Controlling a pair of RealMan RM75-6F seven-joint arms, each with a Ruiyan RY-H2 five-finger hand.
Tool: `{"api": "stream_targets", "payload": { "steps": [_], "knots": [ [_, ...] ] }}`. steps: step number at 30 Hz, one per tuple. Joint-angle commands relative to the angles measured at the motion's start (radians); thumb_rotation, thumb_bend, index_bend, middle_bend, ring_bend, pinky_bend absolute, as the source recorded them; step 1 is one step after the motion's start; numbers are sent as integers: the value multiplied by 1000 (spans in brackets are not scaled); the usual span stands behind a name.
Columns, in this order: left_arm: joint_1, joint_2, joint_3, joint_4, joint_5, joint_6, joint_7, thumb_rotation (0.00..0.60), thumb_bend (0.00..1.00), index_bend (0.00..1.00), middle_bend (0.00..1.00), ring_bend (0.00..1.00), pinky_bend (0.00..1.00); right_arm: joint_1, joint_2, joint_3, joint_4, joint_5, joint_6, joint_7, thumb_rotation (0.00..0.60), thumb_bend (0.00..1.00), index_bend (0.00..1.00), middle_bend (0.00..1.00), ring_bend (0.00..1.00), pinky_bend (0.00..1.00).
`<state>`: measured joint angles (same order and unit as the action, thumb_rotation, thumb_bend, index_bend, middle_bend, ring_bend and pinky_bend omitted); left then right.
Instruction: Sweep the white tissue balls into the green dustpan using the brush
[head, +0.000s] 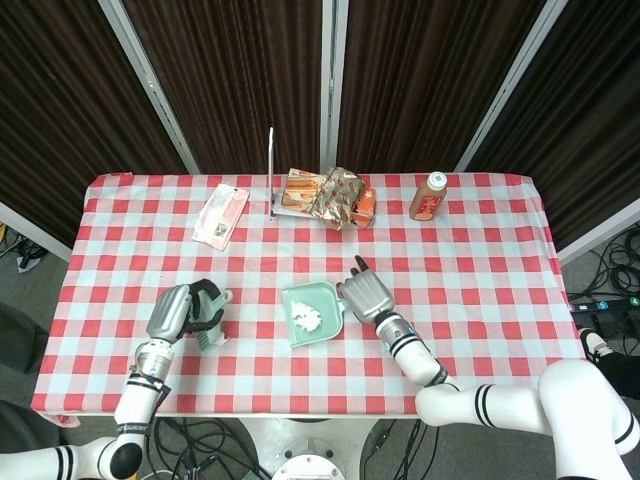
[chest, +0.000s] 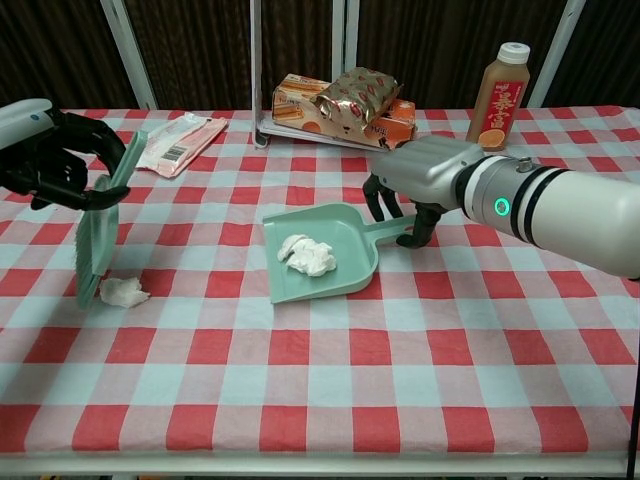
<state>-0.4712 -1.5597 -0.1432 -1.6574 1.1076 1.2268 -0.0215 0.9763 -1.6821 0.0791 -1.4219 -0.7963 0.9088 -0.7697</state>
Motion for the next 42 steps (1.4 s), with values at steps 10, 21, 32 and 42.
{"api": "stream_targets", "payload": {
  "steps": [10, 21, 32, 42],
  "knots": [
    [-38, -157, -66, 161, 13, -72, -102, 600, 408, 517, 514, 725, 842, 4, -10, 0, -12, -7, 8, -13, 600, 409, 666, 581, 243, 75],
    [-111, -231, -130, 233, 22, -153, -132, 600, 406, 517, 514, 715, 835, 5, -31, 3, -20, -9, 21, -21, 600, 408, 666, 581, 244, 75],
    [-180, -294, -179, 280, 28, -204, -156, 600, 407, 517, 514, 710, 828, 6, -67, 18, 1, -10, 30, -14, 600, 409, 666, 581, 244, 75],
    [-202, -298, -207, 274, 25, -208, -168, 600, 408, 516, 514, 709, 828, 7, -82, 23, 16, -12, 29, -19, 600, 409, 676, 582, 244, 75]
  ]
}}
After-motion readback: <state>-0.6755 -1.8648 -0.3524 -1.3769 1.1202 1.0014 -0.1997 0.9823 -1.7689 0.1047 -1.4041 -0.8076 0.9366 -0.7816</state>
